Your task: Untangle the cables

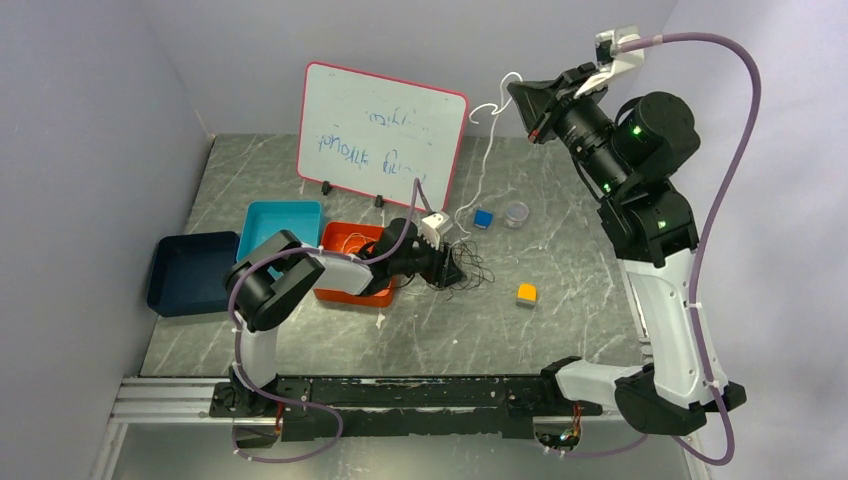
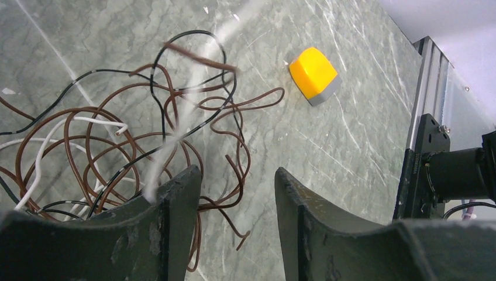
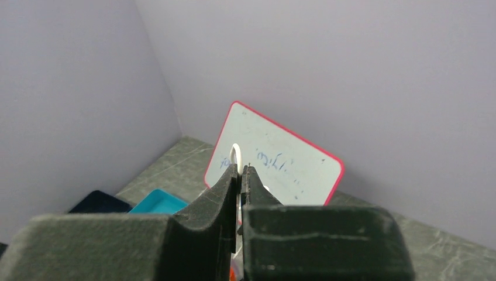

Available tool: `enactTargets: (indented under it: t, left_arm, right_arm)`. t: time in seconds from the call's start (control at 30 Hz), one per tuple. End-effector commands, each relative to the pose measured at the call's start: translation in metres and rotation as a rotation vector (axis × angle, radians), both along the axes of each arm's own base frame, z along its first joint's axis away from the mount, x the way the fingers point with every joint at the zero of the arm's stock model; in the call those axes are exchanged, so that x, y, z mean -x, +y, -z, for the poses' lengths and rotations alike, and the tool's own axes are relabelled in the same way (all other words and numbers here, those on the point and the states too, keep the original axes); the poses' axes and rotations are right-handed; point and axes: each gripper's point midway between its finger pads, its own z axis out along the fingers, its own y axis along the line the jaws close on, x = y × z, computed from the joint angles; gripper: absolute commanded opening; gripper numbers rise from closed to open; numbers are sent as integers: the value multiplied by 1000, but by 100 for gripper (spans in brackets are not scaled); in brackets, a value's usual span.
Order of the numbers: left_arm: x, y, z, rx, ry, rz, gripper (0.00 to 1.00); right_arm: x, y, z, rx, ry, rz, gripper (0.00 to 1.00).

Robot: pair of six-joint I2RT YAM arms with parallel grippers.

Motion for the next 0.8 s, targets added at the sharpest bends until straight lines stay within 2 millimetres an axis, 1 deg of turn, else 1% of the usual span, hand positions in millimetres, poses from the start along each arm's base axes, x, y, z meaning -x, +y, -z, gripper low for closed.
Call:
enactTargets:
  t: [0.0, 0.37, 0.6, 0.67, 0.77]
  left_arm:
    - [3, 2, 12, -25, -8, -1, 54]
    - [3, 5, 22, -44, 3, -12, 54]
    - [2, 6, 26, -57, 9, -19, 53]
    - [2, 6, 27, -60, 11, -21, 52]
    - [2, 7, 30, -70, 16, -27, 46]
  right_arm:
    - [-1, -16, -18, 29, -67, 85, 0]
    - [8, -41, -64, 7, -216, 198, 0]
    - [19, -68, -100, -62, -331, 319, 0]
    - [21, -76, -109, -80, -359, 356, 0]
    - [29, -87, -123, -106, -406, 401, 0]
